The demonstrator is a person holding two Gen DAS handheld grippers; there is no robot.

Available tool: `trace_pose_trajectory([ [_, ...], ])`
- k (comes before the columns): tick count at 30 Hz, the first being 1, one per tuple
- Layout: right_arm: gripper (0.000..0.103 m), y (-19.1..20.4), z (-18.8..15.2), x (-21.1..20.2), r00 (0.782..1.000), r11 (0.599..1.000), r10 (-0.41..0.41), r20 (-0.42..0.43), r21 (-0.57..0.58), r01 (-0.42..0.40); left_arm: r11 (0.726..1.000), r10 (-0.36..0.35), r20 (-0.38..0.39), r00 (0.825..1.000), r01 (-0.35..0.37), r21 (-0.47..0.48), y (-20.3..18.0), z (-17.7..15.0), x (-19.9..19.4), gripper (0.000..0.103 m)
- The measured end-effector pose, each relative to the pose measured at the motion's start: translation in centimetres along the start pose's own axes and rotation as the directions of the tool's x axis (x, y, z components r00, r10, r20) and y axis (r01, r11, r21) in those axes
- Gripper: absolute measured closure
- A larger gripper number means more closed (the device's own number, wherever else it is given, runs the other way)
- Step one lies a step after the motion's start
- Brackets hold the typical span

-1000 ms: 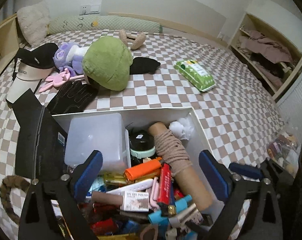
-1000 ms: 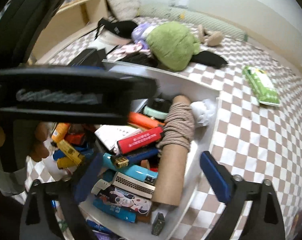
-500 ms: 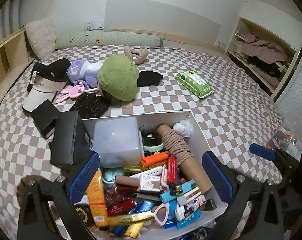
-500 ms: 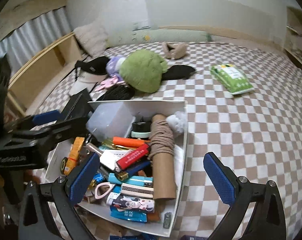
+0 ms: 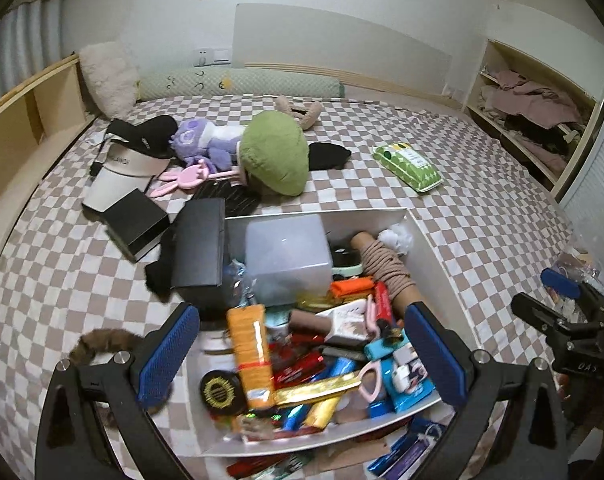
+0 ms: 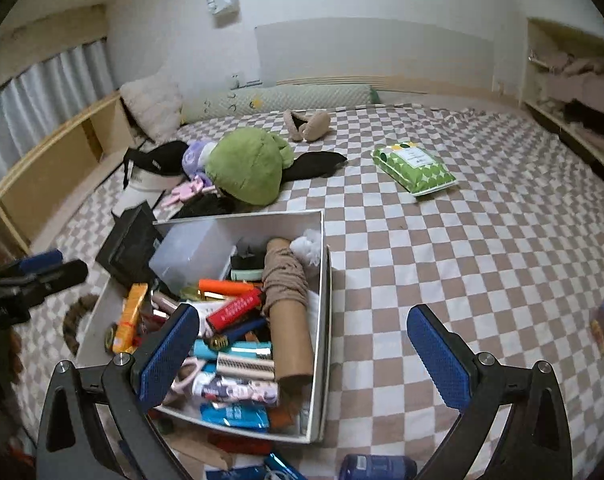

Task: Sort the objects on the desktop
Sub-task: 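Withdraw both tools from the box and move around its side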

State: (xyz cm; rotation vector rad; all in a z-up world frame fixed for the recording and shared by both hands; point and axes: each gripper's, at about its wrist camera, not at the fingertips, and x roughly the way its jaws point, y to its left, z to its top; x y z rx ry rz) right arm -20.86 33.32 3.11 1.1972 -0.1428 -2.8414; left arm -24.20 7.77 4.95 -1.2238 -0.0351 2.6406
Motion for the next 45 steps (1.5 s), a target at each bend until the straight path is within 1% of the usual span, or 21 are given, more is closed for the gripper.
trace_pose_trajectory([
  [3, 0.0, 0.5, -0.3, -0.6, 1.0, 1.0, -0.014, 0.0, -0.012, 0.014, 1.0, 0.009, -0.004, 1.0, -0.009, 0.001, 0.8, -0.8, -0.6, 0.0],
  [12, 0.0, 1.7, -0.9, -2.6, 0.999, 0.998, 0.023, 0.027, -0.053, -0.022, 1.0, -0.003, -0.021, 1.0, 0.003, 0.013, 2.4, -3.0, -2.8, 0.0],
  [19, 0.0, 2.2, -2.0, -2.8, 0.999, 0.996, 0.052, 0.002, -0.071, -0.052, 0.999, -0.007, -0.028, 1.0, 0.008, 0.047, 2.6, -4.4, -3.8, 0.0],
  [25, 0.0, 2.3, -3.5, -2.9, 0.999, 0.995, 0.033, -0.026, -0.093, -0.036, 0.996, -0.002, -0.057, 0.998, 0.007, 0.084, 2.6, -5.7, -3.6, 0.0],
  [28, 0.0, 2.0, -4.2, -2.6, 0.997, 0.995, 0.043, -0.062, -0.084, -0.048, 0.995, -0.003, -0.076, 0.997, 0.011, 0.1, 2.6, -6.4, -3.3, 0.0],
  [30, 0.0, 1.8, -4.7, -2.5, 0.996, 0.995, 0.037, -0.08, -0.087, -0.044, 0.994, 0.015, -0.079, 0.997, -0.006, 0.113, 2.6, -6.8, -3.1, 0.0],
  [34, 0.0, 1.8, -5.6, -2.0, 0.991, 0.993, 0.021, -0.133, -0.112, -0.036, 0.989, 0.031, -0.105, 0.994, -0.016, 0.144, 2.5, -7.8, -2.6, 0.0],
  [38, 0.0, 1.8, -6.7, -1.6, 0.983, 0.988, 0.003, -0.185, -0.153, -0.032, 0.985, 0.029, -0.133, 0.991, -0.006, 0.173, 2.3, -8.7, -2.1, 0.0],
  [41, 0.0, 1.6, -7.5, -1.4, 0.978, 0.983, -0.02, -0.209, -0.18, -0.018, 0.978, 0.03, -0.157, 0.987, 0.004, 0.207, 2.0, -9.5, -1.7, 0.0],
  [45, 0.0, 0.9, -9.0, -0.6, 0.962, 0.985, -0.021, -0.273, -0.171, -0.027, 0.971, 0.024, -0.209, 0.978, 0.027, 0.239, 1.7, -11.1, -0.8, 0.0],
])
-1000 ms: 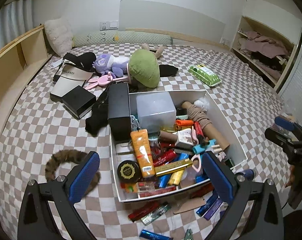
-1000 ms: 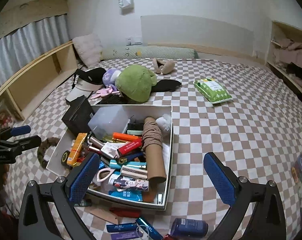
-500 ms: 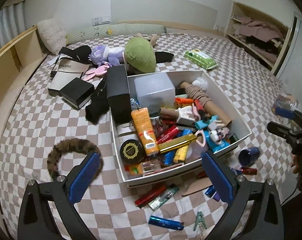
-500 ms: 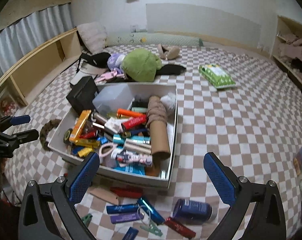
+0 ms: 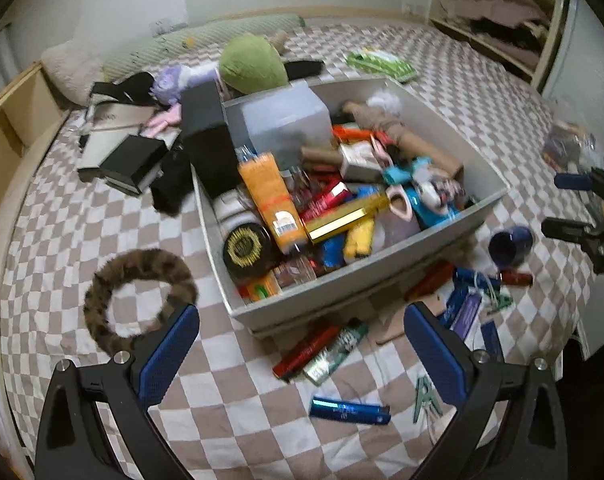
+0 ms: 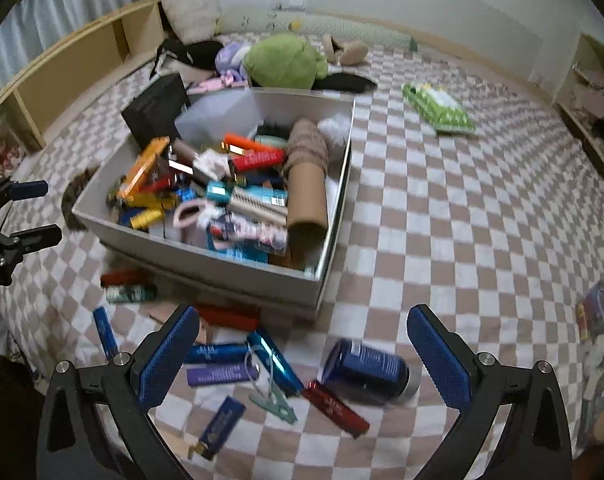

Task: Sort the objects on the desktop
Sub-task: 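Lower left tool toward green clothespin while right tool reaches toward it too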

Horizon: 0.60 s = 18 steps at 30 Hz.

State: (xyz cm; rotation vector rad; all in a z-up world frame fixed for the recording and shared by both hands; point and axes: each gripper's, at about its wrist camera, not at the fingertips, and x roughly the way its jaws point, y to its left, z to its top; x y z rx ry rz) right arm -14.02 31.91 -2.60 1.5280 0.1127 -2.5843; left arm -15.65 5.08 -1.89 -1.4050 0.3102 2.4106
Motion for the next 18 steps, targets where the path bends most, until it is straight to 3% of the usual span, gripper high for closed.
trace_pose_trajectory([
  [10, 0.0, -0.2, -3.1, 2.8, 0.989, 0.999, 0.011, -0.146, -0.028, -0.015, 0.997, -0.021, -0.14, 0.99, 0.03, 0.067, -1.0, -4.1, 3.5, 0.0],
  [18, 0.0, 0.5, -4.8, 4.9, 0.965, 0.993, 0.099, -0.242, -0.034, -0.111, 0.993, -0.055, -0.233, 0.971, 0.078, 0.093, -2.3, -6.5, 5.7, 0.002],
])
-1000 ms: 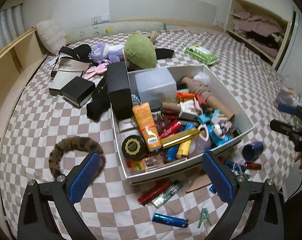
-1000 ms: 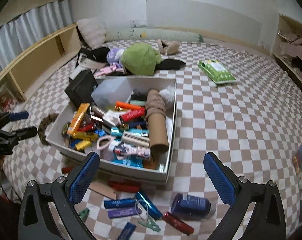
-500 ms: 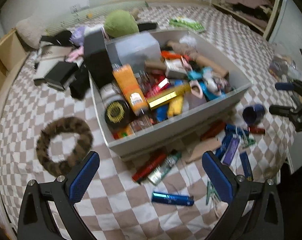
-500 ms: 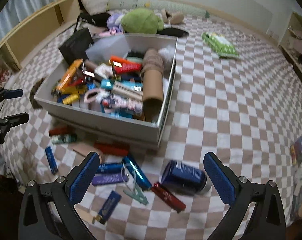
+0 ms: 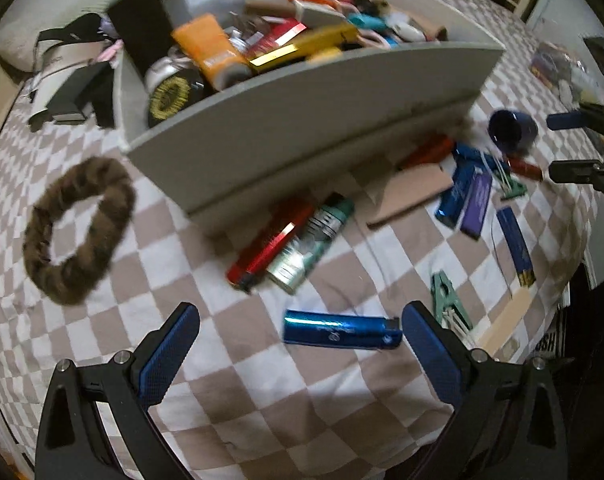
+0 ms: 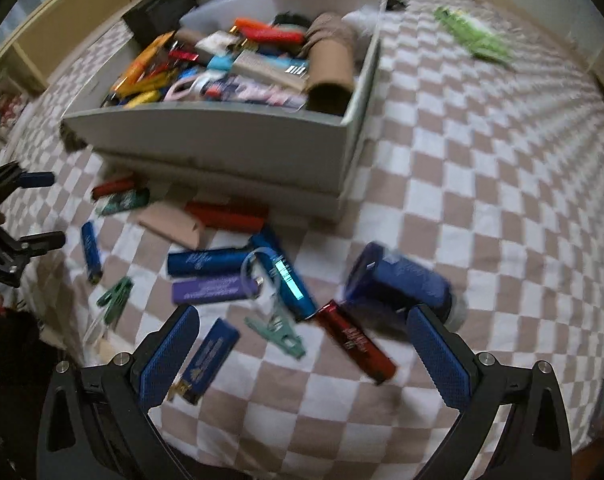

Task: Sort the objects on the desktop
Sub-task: 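Lower left tool toward green clothespin while right tool reaches toward it too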

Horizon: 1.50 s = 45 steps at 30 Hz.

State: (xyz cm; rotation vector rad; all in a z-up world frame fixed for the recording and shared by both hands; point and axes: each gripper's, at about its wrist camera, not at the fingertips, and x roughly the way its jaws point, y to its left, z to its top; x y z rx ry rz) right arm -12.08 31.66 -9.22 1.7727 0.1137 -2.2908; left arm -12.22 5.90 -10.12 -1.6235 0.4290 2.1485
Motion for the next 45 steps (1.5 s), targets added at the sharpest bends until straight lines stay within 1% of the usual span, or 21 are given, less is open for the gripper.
trace_pose_trajectory([
  [3, 0.0, 0.2, -0.3, 0.8, 0.999, 1.0, 0.024, -0.028, -0.006, -0.024, 0.999, -0.029, -0.022, 0.999, 0.03, 0.029, -1.2, -0.1, 0.6, 0.006],
  [10, 0.0, 0.6, -0.8, 2.2, 0.997, 0.998, 0.059, -0.054, -0.012, -0.06, 0.991, -0.076, -0.06, 0.995, 0.081, 0.103, -4.5, -0.3, 1.7, 0.008],
  [11, 0.0, 0.6, -1.0, 2.4, 0.996, 0.998, 0.06, -0.058, -0.017, -0.061, 0.99, -0.083, -0.067, 0.994, 0.09, 0.108, -4.9, -0.4, 1.9, 0.011],
  [12, 0.0, 0.6, -1.1, 2.6, 0.996, 0.998, 0.062, -0.061, -0.022, -0.063, 0.989, -0.091, -0.074, 0.993, 0.099, 0.113, -5.2, -0.5, 2.1, 0.017],
  [14, 0.0, 0.7, -1.3, 2.9, 0.996, 0.997, 0.064, -0.069, -0.032, -0.066, 0.987, -0.099, -0.085, 0.991, 0.109, 0.122, -5.8, -0.6, 2.4, 0.018],
  [16, 0.005, 0.8, -1.6, 3.3, 0.995, 0.997, 0.066, -0.076, -0.042, -0.069, 0.985, -0.096, -0.091, 0.991, 0.108, 0.138, -6.3, -0.7, 2.8, 0.018],
  [17, 0.014, 0.8, -1.8, 3.6, 0.994, 0.996, 0.065, -0.085, -0.051, -0.07, 0.983, -0.102, -0.095, 0.99, 0.115, 0.141, -6.5, -0.8, 3.0, 0.018],
  [18, 0.02, 0.8, -1.9, 3.8, 0.994, 0.996, 0.064, -0.094, -0.061, -0.07, 0.982, -0.109, -0.1, 0.989, 0.123, 0.143, -6.7, -0.8, 3.1, 0.019],
  [22, 0.033, 0.6, -2.4, 4.5, 0.993, 0.994, 0.062, -0.101, -0.08, -0.071, 0.98, -0.121, -0.109, 0.987, 0.136, 0.143, -7.3, -0.9, 3.4, 0.02],
  [24, 0.044, 0.5, -2.5, 4.5, 0.993, 0.993, 0.064, -0.096, -0.092, -0.073, 0.98, -0.121, -0.109, 0.987, 0.136, 0.146, -7.5, -0.9, 3.5, 0.021],
  [25, 0.046, 0.4, -2.5, 4.6, 0.994, 0.992, 0.065, -0.093, -0.098, -0.075, 0.979, -0.126, -0.109, 0.986, 0.141, 0.145, -7.6, -0.8, 3.4, 0.024],
  [27, 0.055, 0.3, -2.6, 4.7, 0.994, 0.991, 0.069, -0.089, -0.109, -0.078, 0.977, -0.14, -0.111, 0.984, 0.156, 0.143, -7.8, -0.8, 3.4, 0.03],
  [29, 0.057, 0.3, -2.5, 4.7, 0.994, 0.99, 0.069, -0.086, -0.119, -0.078, 0.975, -0.153, -0.115, 0.982, 0.169, 0.144, -8.1, -0.8, 3.4, 0.03],
  [31, 0.057, 0.3, -2.4, 4.8, 0.995, 0.989, 0.06, -0.084, -0.13, -0.071, 0.973, -0.16, -0.119, 0.98, 0.177, 0.149, -8.4, -0.8, 3.4, 0.03],
  [39, 0.058, 1.2, -1.8, 5.5, 0.996, 0.982, 0.027, -0.09, -0.184, -0.044, 0.97, -0.153, -0.135, 0.979, 0.175, 0.167, -9.8, -0.4, 4.1, 0.03],
  [42, 0.061, 1.4, -1.6, 5.7, 0.996, 0.979, 0.013, -0.087, -0.2, -0.031, 0.971, -0.15, -0.138, 0.979, 0.172, 0.166, -9.9, -0.4, 4.4, 0.039],
  [43, 0.062, 1.5, -1.6, 5.6, 0.996, 0.979, 0.011, -0.086, -0.204, -0.028, 0.971, -0.15, -0.14, 0.979, 0.173, 0.164, -9.8, -0.3, 4.5, 0.04],
  [45, 0.067, 1.5, -1.5, 5.6, 0.997, 0.977, 0.007, -0.083, -0.211, -0.024, 0.972, -0.146, -0.139, 0.98, 0.168, 0.166, -9.8, -0.3, 4.6, 0.042],
])
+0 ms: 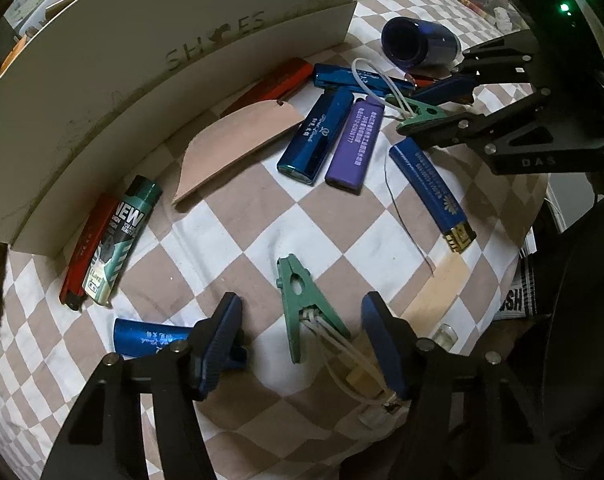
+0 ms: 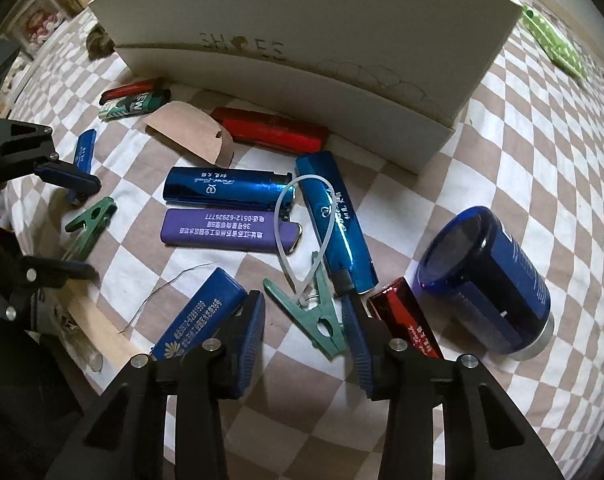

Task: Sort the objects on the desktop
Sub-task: 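Lower left tool toward green clothespin while right tool reaches toward it too, then close left tool on the green clothespin and lift it off the bed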

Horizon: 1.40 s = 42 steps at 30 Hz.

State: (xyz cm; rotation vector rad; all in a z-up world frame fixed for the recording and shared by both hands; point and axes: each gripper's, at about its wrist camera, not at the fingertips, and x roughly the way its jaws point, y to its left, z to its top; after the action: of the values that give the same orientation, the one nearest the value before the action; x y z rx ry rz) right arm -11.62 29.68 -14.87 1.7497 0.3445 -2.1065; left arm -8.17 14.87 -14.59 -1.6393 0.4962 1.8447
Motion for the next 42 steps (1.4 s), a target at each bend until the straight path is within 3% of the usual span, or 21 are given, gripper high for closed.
trace_pose_trajectory([
  [5, 0.08, -0.5, 0.2, -0.7, 0.999, 0.999, 0.047, -0.004, 0.025, -0.047, 1.0, 0.02, 0.0, 1.0, -0.02, 0.011, -0.1, 0.0, 0.2, 0.047],
  [8, 0.081, -0.3, 0.3, -0.8, 0.999, 0.999, 0.036, -0.007, 0.007, -0.035, 0.999, 0.033, -0.001, 0.999, -0.033, 0.019, -0.3, 0.0, 0.4, 0.051],
  [10, 0.081, -0.3, 0.5, -0.7, 0.999, 0.999, 0.032, -0.008, 0.005, -0.032, 0.999, 0.035, -0.001, 0.999, -0.035, 0.018, -0.3, 0.1, 0.3, 0.062],
  [16, 0.081, -0.2, 1.1, -0.4, 1.0, 1.0, 0.022, -0.01, 0.0, -0.022, 0.999, 0.033, -0.001, 0.999, -0.033, 0.033, -0.5, 0.0, -0.1, 0.073],
  [28, 0.078, 0.5, 3.4, 0.2, 0.999, 0.999, -0.037, -0.017, -0.036, 0.036, 0.999, 0.008, 0.001, 1.0, -0.008, 0.041, -0.7, 0.0, -0.9, 0.075],
  [42, 0.077, 0.0, 5.1, -0.7, 1.0, 1.0, -0.003, -0.013, -0.014, 0.003, 0.999, -0.031, 0.016, 0.999, 0.031, 0.022, 1.0, 0.0, -2.9, 0.078],
])
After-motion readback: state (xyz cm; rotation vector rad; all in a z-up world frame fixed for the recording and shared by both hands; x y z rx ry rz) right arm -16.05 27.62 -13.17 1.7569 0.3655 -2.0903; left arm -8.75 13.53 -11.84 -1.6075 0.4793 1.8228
